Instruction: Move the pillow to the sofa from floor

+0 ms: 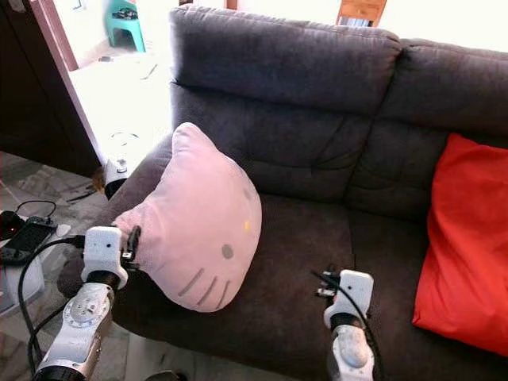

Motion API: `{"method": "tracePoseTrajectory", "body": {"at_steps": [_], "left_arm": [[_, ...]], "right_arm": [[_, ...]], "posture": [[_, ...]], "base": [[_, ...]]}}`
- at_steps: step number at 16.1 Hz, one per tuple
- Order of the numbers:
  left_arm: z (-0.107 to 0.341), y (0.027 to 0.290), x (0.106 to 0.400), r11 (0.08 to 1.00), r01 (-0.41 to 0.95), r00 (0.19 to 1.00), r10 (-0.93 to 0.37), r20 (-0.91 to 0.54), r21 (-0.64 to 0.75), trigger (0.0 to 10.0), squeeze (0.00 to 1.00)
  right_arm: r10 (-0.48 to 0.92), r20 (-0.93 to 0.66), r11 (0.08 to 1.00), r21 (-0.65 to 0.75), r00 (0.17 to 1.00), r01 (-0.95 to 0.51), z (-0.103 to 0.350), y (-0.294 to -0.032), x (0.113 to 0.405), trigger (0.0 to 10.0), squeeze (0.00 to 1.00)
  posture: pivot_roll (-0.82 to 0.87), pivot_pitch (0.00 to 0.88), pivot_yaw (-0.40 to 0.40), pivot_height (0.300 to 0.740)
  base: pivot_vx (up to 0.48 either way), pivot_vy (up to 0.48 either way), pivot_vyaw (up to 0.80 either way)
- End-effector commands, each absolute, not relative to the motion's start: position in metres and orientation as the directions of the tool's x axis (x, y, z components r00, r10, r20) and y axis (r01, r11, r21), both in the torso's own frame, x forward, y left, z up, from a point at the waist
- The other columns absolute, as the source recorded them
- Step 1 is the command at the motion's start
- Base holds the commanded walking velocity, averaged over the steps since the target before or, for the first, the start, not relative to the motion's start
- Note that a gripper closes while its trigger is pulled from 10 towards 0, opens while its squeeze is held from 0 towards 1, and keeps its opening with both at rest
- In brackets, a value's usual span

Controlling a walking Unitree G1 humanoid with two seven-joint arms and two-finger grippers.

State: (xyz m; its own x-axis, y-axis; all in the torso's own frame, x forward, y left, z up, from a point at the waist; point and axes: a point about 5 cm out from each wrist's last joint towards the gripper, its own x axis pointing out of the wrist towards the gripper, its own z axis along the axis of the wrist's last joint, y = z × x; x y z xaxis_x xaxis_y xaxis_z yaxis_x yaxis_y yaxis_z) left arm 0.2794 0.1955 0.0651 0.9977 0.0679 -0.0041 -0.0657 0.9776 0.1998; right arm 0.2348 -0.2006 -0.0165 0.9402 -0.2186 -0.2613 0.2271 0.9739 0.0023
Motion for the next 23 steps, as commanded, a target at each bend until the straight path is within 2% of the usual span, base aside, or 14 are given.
{"method": "tracePoseTrajectory", "body": {"at_steps": [1,6,9,10,11,12,14,15,19,20,23], "left_arm": [[0.076,0.197,0.283,0.97,-0.089,0.996,0.08,0.051,0.227,10.0,1.0],[0.088,0.201,0.276,0.926,-0.17,0.979,0.12,0.165,0.337,10.0,1.0],[0.084,0.216,0.266,0.862,-0.269,0.961,0.211,0.177,0.431,10.0,1.0],[0.072,0.229,0.257,0.821,-0.318,0.948,0.287,0.139,0.474,10.0,0.43],[0.062,0.235,0.252,0.813,-0.32,0.944,0.319,0.087,0.487,10.0,0.0],[0.049,0.245,0.244,0.805,-0.332,0.931,0.363,0.034,0.492,10.0,0.0],[0.034,0.249,0.236,0.797,-0.311,0.924,0.381,-0.031,0.518,10.0,0.0],[0.021,0.249,0.231,0.814,-0.274,0.918,0.38,-0.112,0.512,10.0,0.0],[-0.028,0.221,0.218,0.939,0.018,0.871,0.154,-0.467,0.342,10.0,0.0],[-0.035,0.215,0.216,0.946,0.063,0.858,0.11,-0.502,0.317,10.0,0.0],[-0.042,0.206,0.221,0.981,0.061,0.837,0.048,-0.544,0.182,10.0,0.0]], "right_arm": [[-0.228,-0.26,0.972,-0.008,0.938,0.234,-0.017,-0.204,0.234,10.0,0.0],[-0.237,-0.252,0.97,-0.01,0.938,0.242,-0.016,-0.203,0.233,10.0,0.0],[-0.254,-0.244,0.966,-0.021,0.936,0.256,-0.016,-0.203,0.232,10.0,0.0],[-0.26,-0.247,0.965,-0.021,0.933,0.263,-0.016,-0.203,0.232,10.0,0.0],[-0.255,-0.254,0.966,-0.026,0.933,0.257,-0.017,-0.203,0.231,10.0,0.0],[-0.261,-0.287,0.965,-0.057,0.922,0.256,-0.021,-0.205,0.229,10.0,0.0],[-0.278,-0.336,0.961,-0.094,0.9,0.261,-0.028,-0.212,0.223,10.0,0.0],[-0.286,-0.366,0.958,-0.111,0.885,0.264,-0.032,-0.215,0.219,10.0,0.0],[-0.313,-0.576,0.949,-0.219,0.755,0.227,-0.057,-0.223,0.201,10.0,0.0],[-0.291,-0.604,0.957,-0.202,0.742,0.21,-0.06,-0.22,0.2,10.0,0.0],[-0.253,-0.632,0.967,-0.148,0.733,0.206,-0.064,-0.215,0.198,10.0,0.0]], "posture": [[0.1,0.012,-0.059,0.74],[0.1,0.0,-0.055,0.74],[0.1,0.0,-0.051,0.74],[0.1,0.0,-0.05,0.74],[0.1,0.0,-0.052,0.74],[0.1,0.0,-0.052,0.74],[0.11,0.002,-0.054,0.74],[0.11,0.008,-0.058,0.74],[0.1,0.022,-0.061,0.74],[0.1,0.023,-0.059,0.74],[0.09,0.029,-0.057,0.74]], "base": [[0.0,0.0,0.0],[0.0,0.0,0.0],[0.0,0.0,0.0],[0.0,0.0,0.0],[0.0,0.0,0.0],[0.0,0.0,0.0],[0.0,0.0,0.0],[0.0,0.0,0.0],[0.0,0.0,0.0],[0.0,0.0,0.0],[0.0,0.0,0.0]]}}
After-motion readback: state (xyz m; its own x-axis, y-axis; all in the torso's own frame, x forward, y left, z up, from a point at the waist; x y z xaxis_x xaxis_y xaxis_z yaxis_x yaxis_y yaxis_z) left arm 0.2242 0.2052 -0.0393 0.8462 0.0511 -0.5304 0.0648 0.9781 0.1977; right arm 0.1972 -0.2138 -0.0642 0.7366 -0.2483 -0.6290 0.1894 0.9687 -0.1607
